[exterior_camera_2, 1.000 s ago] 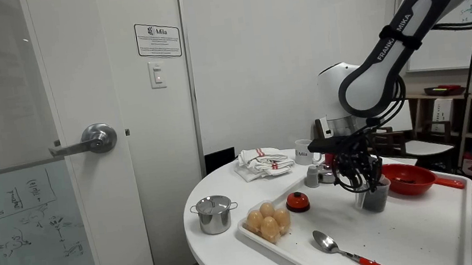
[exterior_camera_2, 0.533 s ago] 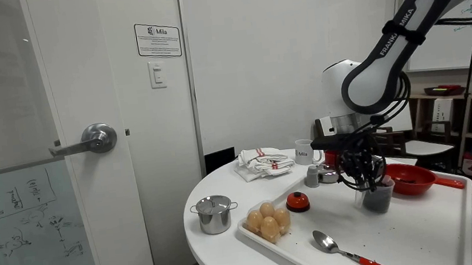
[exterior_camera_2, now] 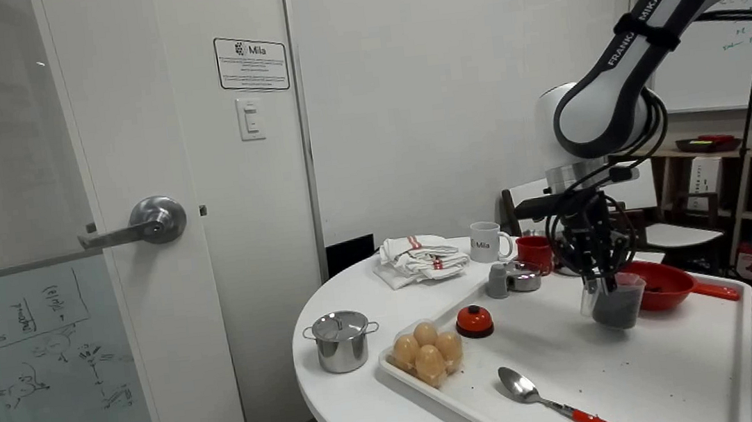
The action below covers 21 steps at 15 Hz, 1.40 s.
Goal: Pour some of the contents from the clear jug into the red bowl
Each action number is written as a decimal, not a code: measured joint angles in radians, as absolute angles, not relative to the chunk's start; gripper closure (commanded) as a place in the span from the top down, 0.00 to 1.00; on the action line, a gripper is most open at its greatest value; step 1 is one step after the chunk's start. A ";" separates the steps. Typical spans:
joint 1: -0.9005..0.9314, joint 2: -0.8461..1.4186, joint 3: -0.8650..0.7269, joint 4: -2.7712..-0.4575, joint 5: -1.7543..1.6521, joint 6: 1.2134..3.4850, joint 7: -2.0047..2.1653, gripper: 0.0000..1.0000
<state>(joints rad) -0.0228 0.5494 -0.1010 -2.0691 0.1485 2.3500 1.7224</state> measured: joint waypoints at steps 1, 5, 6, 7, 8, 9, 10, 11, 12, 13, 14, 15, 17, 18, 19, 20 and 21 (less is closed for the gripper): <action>-0.039 0.536 -0.103 -2.075 0.159 2.331 1.699 0.07; -0.081 0.486 -0.115 -2.085 0.168 2.252 1.621 0.07; -0.086 0.476 -0.118 -2.086 0.168 2.241 1.602 0.07; -0.090 0.466 -0.120 -2.088 0.170 2.233 1.585 0.07; -0.095 0.457 -0.122 -2.091 0.174 2.228 1.566 0.07; -0.102 0.448 -0.124 -2.095 0.183 2.226 1.544 0.07; -0.111 0.439 -0.125 -2.101 0.198 2.226 1.520 0.07; -0.123 0.430 -0.127 -2.108 0.217 2.226 1.491 0.07; -0.137 0.420 -0.129 -2.118 0.242 2.226 1.460 0.07; -0.153 0.410 -0.131 -2.128 0.270 2.226 1.426 0.07; -0.171 0.398 -0.135 -2.141 0.302 2.227 1.385 0.07; -0.191 0.388 -0.138 -2.155 0.336 2.227 1.339 0.07; -0.232 0.367 -0.144 -2.180 0.402 2.227 1.225 0.07; -0.249 0.360 -0.148 -2.189 0.429 2.227 1.165 0.28; -0.264 0.353 -0.152 -2.196 0.450 2.227 1.108 0.28; -0.273 0.348 -0.156 -2.202 0.461 2.226 1.072 0.28; -0.278 0.344 -0.157 -2.204 0.466 2.226 1.055 0.28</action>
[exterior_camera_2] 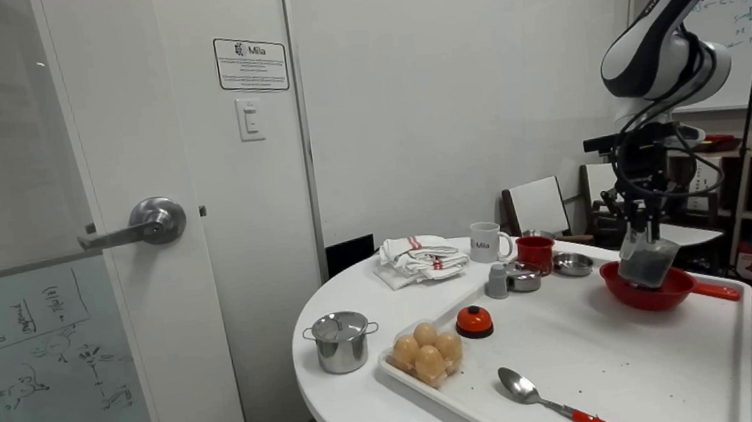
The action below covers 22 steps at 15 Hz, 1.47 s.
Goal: Pour some of the contents from the clear jug into the red bowl
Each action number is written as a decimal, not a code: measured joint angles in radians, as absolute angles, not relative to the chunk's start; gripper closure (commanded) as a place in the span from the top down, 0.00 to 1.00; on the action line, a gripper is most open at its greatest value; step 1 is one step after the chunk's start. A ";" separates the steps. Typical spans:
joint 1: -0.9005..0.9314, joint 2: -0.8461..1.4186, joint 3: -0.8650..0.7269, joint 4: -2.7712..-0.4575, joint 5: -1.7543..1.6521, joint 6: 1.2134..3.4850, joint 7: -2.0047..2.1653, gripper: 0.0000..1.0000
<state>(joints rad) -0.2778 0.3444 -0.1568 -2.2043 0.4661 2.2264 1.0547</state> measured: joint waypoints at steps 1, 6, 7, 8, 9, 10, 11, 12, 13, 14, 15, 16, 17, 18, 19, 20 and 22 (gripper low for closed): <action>-0.279 0.342 -0.157 -2.207 0.467 2.226 1.048 0.07; -0.235 0.386 -0.146 -2.168 0.468 2.155 1.064 0.07; -0.221 0.412 -0.142 -2.140 0.474 2.124 1.089 0.07; -0.212 0.440 -0.140 -2.111 0.488 2.096 1.121 0.07; -0.208 0.467 -0.140 -2.081 0.508 2.071 1.155 0.07; -0.209 0.491 -0.141 -2.054 0.533 2.051 1.183 0.07; -0.214 0.511 -0.143 -2.033 0.560 2.033 1.204 0.07; -0.223 0.527 -0.148 -2.017 0.591 2.020 1.219 0.07; -0.235 0.537 -0.153 -2.009 0.624 2.012 1.228 0.07; -0.249 0.543 -0.159 -2.006 0.658 2.007 1.231 0.07; -0.264 0.546 -0.166 -2.006 0.694 2.002 1.232 0.07; -0.279 0.548 -0.173 -2.007 0.729 1.998 1.231 0.07; -0.294 0.548 -0.181 -2.012 0.767 1.998 1.230 0.07; -0.308 0.548 -0.188 -2.018 0.803 1.998 1.227 0.07; -0.320 0.548 -0.196 -2.024 0.838 1.998 1.222 0.07; -0.329 0.547 -0.204 -2.031 0.870 1.998 1.213 0.07; -0.345 0.547 -0.217 -2.045 0.928 1.998 1.176 0.07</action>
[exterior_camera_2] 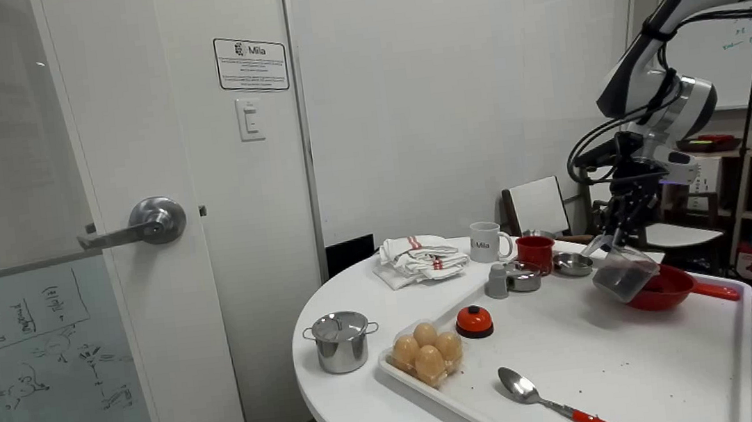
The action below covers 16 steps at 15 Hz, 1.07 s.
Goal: Pour some of the contents from the clear jug into the red bowl
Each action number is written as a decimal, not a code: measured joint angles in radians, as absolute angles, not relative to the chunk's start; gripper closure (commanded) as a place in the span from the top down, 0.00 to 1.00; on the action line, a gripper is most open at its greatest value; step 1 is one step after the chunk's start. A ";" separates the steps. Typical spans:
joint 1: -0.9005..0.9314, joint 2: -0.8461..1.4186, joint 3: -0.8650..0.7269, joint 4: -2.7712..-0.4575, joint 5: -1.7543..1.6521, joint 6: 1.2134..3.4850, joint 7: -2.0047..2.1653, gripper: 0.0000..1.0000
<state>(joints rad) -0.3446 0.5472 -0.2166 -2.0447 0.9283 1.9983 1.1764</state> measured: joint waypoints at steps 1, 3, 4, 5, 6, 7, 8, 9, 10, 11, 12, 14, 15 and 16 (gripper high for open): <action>-0.350 0.547 -0.222 -2.051 0.955 2.000 1.148 0.07; -0.356 0.547 -0.235 -2.063 1.004 2.003 1.080 0.07; -0.358 0.547 -0.242 -2.070 1.023 2.006 1.042 0.07; -0.360 0.547 -0.248 -2.075 1.040 2.007 1.003 0.07; -0.362 0.546 -0.254 -2.081 1.056 2.007 0.964 0.07; -0.364 0.545 -0.260 -2.087 1.069 2.007 0.925 0.07; -0.367 0.545 -0.266 -2.092 1.081 2.006 0.887 0.07; -0.371 0.545 -0.271 -2.096 1.092 2.003 0.851 0.07; -0.374 0.545 -0.277 -2.098 1.101 2.000 0.818 0.07; -0.378 0.545 -0.282 -2.101 1.110 1.998 0.787 0.07; -0.382 0.544 -0.286 -2.105 1.120 1.996 0.757 0.07; -0.390 0.541 -0.295 -2.111 1.135 1.989 0.707 0.07; -0.392 0.540 -0.300 -2.114 1.140 1.984 0.687 0.07; -0.394 0.537 -0.304 -2.117 1.144 1.978 0.669 0.07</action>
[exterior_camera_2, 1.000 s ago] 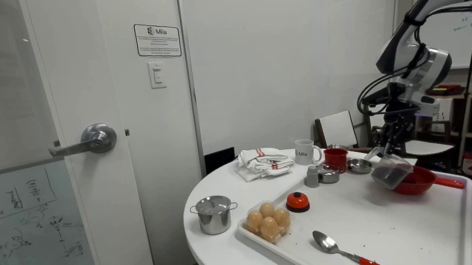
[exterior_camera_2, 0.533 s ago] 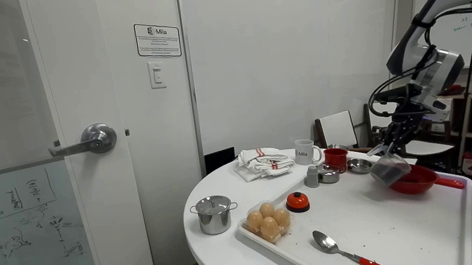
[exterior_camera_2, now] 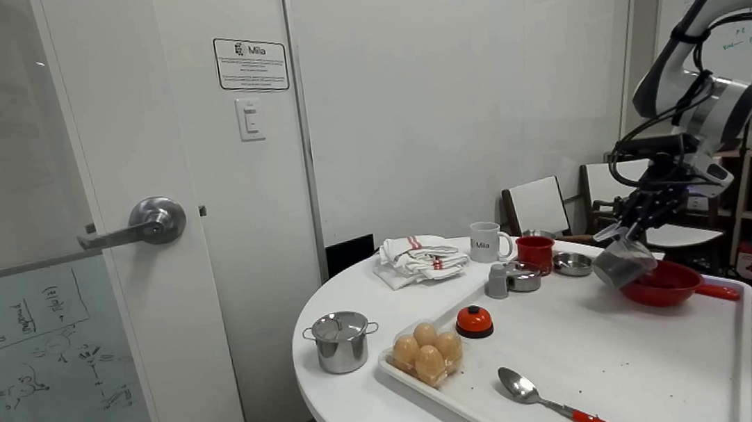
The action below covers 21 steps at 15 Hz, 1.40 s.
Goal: Pour some of the contents from the clear jug into the red bowl
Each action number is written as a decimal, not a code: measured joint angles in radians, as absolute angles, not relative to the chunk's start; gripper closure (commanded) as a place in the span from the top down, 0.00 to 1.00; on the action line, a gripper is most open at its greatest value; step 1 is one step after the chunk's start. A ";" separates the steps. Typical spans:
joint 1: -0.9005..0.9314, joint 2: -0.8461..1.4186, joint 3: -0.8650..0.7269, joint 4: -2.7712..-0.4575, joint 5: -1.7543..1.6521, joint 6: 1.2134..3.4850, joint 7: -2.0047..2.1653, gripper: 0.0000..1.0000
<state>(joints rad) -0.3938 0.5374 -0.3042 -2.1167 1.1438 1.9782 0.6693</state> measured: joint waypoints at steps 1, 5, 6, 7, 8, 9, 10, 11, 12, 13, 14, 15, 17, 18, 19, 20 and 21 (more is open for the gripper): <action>-0.395 0.534 -0.308 -2.120 1.147 1.973 0.654 0.07; -0.403 0.521 -0.319 -2.125 1.161 1.934 0.603 0.07; -0.407 0.520 -0.321 -2.125 1.169 1.921 0.589 0.07; -0.411 0.519 -0.324 -2.126 1.177 1.908 0.575 0.07; -0.417 0.519 -0.327 -2.129 1.188 1.894 0.560 0.07; -0.422 0.519 -0.331 -2.133 1.202 1.879 0.543 0.07; -0.429 0.518 -0.335 -2.139 1.217 1.864 0.524 0.07; -0.437 0.518 -0.340 -2.147 1.233 1.850 0.506 0.07; -0.446 0.518 -0.346 -2.157 1.248 1.835 0.487 0.07; -0.455 0.518 -0.352 -2.166 1.258 1.819 0.469 0.07; -0.464 0.518 -0.358 -2.176 1.267 1.801 0.452 0.07; -0.472 0.518 -0.363 -2.184 1.274 1.782 0.438 0.07; -0.487 0.518 -0.373 -2.194 1.280 1.744 0.418 0.07; -0.492 0.518 -0.377 -2.197 1.281 1.726 0.409 0.07; -0.496 0.519 -0.381 -2.198 1.281 1.709 0.404 0.07; -0.499 0.519 -0.385 -2.199 1.281 1.695 0.400 0.07; -0.500 0.519 -0.389 -2.199 1.281 1.681 0.396 0.07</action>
